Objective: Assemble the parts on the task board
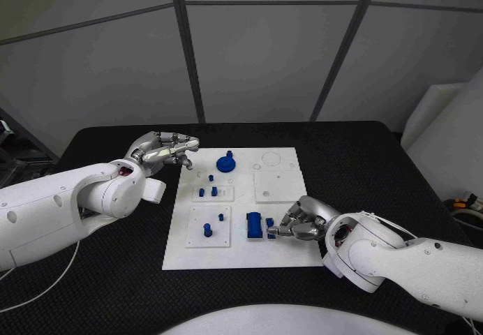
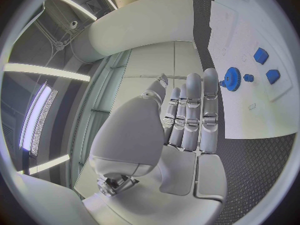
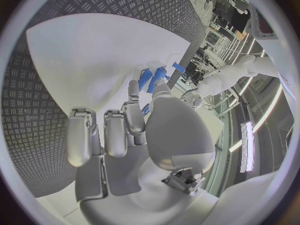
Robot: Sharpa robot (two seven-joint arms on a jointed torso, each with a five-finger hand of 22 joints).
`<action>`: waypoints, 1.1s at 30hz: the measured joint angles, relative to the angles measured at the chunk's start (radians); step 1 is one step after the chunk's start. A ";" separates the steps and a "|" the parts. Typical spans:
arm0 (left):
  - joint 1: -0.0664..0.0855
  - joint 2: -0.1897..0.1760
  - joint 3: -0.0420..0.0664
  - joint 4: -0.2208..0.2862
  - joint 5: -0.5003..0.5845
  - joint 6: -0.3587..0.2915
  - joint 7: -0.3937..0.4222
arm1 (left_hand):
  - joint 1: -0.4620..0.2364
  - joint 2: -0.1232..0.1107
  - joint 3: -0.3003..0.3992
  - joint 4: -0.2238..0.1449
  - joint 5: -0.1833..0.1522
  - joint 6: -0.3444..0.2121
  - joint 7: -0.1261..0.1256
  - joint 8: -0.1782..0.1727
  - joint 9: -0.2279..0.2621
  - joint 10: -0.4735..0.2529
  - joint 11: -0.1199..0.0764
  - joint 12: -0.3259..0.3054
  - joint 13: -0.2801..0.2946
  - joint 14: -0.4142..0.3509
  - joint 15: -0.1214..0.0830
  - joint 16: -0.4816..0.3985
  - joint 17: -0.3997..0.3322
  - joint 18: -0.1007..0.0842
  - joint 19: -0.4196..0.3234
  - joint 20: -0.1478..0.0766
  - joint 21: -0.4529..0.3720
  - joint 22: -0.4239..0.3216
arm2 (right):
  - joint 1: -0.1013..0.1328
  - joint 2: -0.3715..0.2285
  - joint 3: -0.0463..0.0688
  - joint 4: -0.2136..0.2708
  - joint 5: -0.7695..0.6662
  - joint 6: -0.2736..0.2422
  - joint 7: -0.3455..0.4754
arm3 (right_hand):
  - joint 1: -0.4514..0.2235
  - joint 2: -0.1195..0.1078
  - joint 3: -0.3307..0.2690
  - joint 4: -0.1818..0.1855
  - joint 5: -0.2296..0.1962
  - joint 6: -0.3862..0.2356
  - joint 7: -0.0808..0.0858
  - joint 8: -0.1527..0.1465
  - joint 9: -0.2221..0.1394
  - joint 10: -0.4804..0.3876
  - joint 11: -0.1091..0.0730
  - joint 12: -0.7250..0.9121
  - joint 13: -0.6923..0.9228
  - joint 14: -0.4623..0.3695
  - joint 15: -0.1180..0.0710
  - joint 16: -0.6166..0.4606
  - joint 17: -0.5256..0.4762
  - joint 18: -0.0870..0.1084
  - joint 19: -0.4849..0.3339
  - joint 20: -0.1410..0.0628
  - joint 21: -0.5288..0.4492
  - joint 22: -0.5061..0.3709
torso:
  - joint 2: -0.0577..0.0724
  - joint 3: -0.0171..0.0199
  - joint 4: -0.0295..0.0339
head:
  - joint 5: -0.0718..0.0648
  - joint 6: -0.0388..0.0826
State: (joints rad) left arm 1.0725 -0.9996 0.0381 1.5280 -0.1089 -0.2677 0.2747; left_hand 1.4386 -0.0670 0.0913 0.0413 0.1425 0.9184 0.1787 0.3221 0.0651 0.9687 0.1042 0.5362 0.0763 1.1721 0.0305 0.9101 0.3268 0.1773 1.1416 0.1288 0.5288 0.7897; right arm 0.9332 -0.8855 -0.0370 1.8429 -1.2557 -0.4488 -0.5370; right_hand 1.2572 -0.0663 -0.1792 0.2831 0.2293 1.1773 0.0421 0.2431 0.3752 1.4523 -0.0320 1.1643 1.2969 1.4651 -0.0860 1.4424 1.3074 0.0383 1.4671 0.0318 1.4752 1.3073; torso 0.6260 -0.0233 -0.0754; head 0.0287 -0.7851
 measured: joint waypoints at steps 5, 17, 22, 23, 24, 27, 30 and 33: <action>0.000 0.001 0.000 -0.001 0.000 0.001 -0.001 | 0.000 0.000 0.000 0.000 0.000 0.000 0.000 0.000 0.000 0.000 0.000 0.000 0.000 0.000 0.000 0.000 0.000 0.000 0.000 0.000 0.000 0.000 | 0.000 -0.003 0.000 0.000 -0.020 0.014 0.015 | 0.004 0.004 -0.004 -0.002 -0.004 0.000 0.000 0.004 0.001 0.000 0.000 0.000 0.000 0.000 0.000 0.000 0.000 0.000 0.000 0.000 0.000 0.000 | 0.000 0.0001 0.0000 | -0.001 0.000; 0.000 0.003 0.000 -0.002 0.000 0.002 -0.001 | 0.000 0.000 0.000 0.000 0.000 0.000 0.000 0.000 0.000 0.000 0.000 0.000 0.000 0.000 0.000 0.000 0.000 0.000 0.000 0.000 0.000 0.000 | 0.000 0.014 0.000 -0.032 -0.052 0.043 0.025 | 0.066 0.031 0.005 -0.016 -0.008 -0.007 0.001 0.009 0.009 -0.004 0.004 0.004 0.005 0.000 0.000 0.000 0.000 0.000 0.000 0.000 0.000 0.001 | 0.001 -0.0002 0.0011 | -0.003 -0.001; 0.000 0.003 0.000 -0.002 0.000 0.002 -0.002 | 0.000 0.000 0.000 0.000 0.000 0.000 0.000 0.000 0.000 0.000 0.000 0.000 0.000 0.000 0.000 0.000 0.000 0.000 0.000 0.000 0.000 0.000 | 0.000 0.024 0.000 -0.052 -0.070 0.047 0.023 | 0.095 0.042 0.008 -0.027 -0.008 -0.010 -0.003 0.012 0.012 -0.003 0.003 0.005 0.006 0.000 0.001 0.000 0.000 0.000 0.000 0.000 0.000 0.001 | 0.001 -0.0002 0.0019 | 0.000 -0.004; 0.000 0.003 0.000 -0.002 0.000 0.002 -0.002 | 0.000 0.000 0.000 0.000 0.000 0.000 0.000 0.000 0.000 0.000 0.000 0.000 0.000 0.000 0.000 0.000 0.000 0.000 0.000 0.000 0.000 0.000 | 0.000 0.026 0.000 -0.055 -0.073 0.048 0.022 | 0.096 0.043 0.008 -0.027 -0.008 -0.010 -0.003 0.012 0.013 -0.003 0.003 0.004 0.007 0.000 0.001 0.000 0.000 0.000 0.000 0.000 0.000 0.001 | 0.001 -0.0002 0.0019 | 0.000 -0.004; 0.000 0.003 0.000 -0.002 0.000 0.002 -0.002 | 0.000 0.000 0.000 0.000 0.000 0.000 0.000 0.000 0.000 0.000 0.000 0.000 0.000 0.000 0.000 0.000 0.000 0.000 0.000 0.000 0.000 0.000 | 0.000 0.027 0.000 -0.056 -0.076 0.048 0.022 | 0.097 0.045 0.008 -0.027 -0.008 -0.010 -0.003 0.012 0.013 -0.003 0.003 0.004 0.013 -0.002 0.002 0.000 0.000 0.000 0.000 0.000 0.000 0.001 | 0.001 -0.0002 0.0019 | 0.001 -0.004; 0.000 0.003 0.000 -0.002 0.000 0.002 -0.002 | 0.000 0.000 0.000 0.000 0.000 0.000 0.000 0.000 0.000 0.000 0.000 0.000 0.000 0.000 0.000 0.000 0.000 0.000 0.000 0.000 0.000 0.000 | 0.000 0.030 0.000 -0.058 -0.085 0.047 0.022 | 0.101 0.048 0.008 -0.027 -0.008 -0.010 -0.003 0.012 0.013 -0.003 0.003 0.003 0.015 -0.002 0.002 0.000 0.000 0.000 0.000 0.000 0.000 0.001 | 0.001 -0.0002 0.0018 | 0.001 -0.005; 0.000 0.004 0.000 -0.003 0.000 0.003 -0.002 | 0.000 0.000 0.000 0.000 0.000 0.000 0.000 0.000 0.000 0.000 0.000 0.000 0.000 0.000 0.000 0.000 0.000 0.000 0.000 0.000 0.000 0.000 | 0.000 0.031 0.000 -0.057 -0.092 0.045 0.022 | 0.103 0.050 0.002 -0.021 -0.001 -0.010 -0.003 0.016 0.014 -0.003 0.003 0.003 0.021 -0.002 0.002 0.000 0.000 0.000 0.000 0.000 0.000 0.001 | 0.001 -0.0001 0.0011 | 0.002 -0.004; 0.000 0.004 0.000 -0.003 0.000 0.003 -0.002 | 0.000 0.000 0.000 0.000 0.000 0.000 0.000 0.000 0.000 0.000 0.000 0.000 0.000 0.000 0.000 0.000 0.000 0.000 0.000 0.000 0.000 0.000 | 0.000 0.027 0.000 -0.049 -0.096 0.039 0.027 | 0.100 0.052 -0.013 -0.006 0.018 -0.010 -0.003 0.016 0.015 -0.003 0.003 0.003 0.021 -0.002 0.003 0.000 0.001 0.000 0.000 0.000 0.000 0.001 | 0.001 0.0001 0.0001 | 0.002 -0.003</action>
State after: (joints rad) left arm 1.0723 -0.9953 0.0380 1.5250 -0.1089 -0.2649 0.2723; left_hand 1.4386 -0.0670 0.0913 0.0413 0.1425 0.9184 0.1787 0.3221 0.0651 0.9687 0.1042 0.5362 0.0763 1.1721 0.0305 0.9101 0.3267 0.1772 1.1416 0.1288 0.5288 0.7896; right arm 0.9329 -0.8584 -0.0371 1.7942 -1.3519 -0.4095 -0.5103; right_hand 1.3575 -0.0146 -0.1920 0.2767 0.2473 1.1675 0.0394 0.2595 0.3902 1.4488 -0.0286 1.1673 1.3176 1.4633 -0.0835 1.4423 1.3081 0.0383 1.4671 0.0319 1.4752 1.3078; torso 0.6269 -0.0232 -0.0753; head 0.0307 -0.7880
